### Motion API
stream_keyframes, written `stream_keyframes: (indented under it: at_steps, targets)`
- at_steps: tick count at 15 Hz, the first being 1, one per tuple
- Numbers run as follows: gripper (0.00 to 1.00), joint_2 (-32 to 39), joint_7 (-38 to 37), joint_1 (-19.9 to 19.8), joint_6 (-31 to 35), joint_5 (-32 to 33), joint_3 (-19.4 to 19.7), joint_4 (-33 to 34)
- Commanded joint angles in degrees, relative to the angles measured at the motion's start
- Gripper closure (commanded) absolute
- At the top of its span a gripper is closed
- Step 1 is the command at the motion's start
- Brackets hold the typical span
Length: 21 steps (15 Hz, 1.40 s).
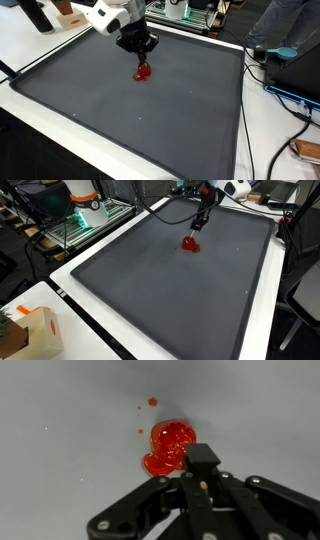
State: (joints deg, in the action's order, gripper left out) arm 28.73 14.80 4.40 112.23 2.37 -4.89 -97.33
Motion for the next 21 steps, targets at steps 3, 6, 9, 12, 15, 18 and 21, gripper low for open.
stream_keyframes:
  at_steps: [3,6,9,12,15,18,21]
  targets:
    - [0.97,-4.3,-1.1,-0.6,-2.9,-1.2,-0.5,-0.7]
    - [0.97,-5.9,-2.5,-0.3,-3.3,-1.0,-0.2,-0.8]
    - [0.97,-7.1,-6.9,0.5,-2.1,0.2,0.4,-1.2]
    - [0.97,-7.3,-13.8,2.0,-1.0,3.1,1.3,-1.3]
    - [0.97,-7.1,-21.5,3.5,-0.4,6.7,2.1,-1.1]
    - [0.97,-6.5,-29.8,5.3,0.2,11.4,3.2,-1.1]
    - [0.97,-5.5,-36.9,7.0,0.0,16.0,4.3,-1.1]
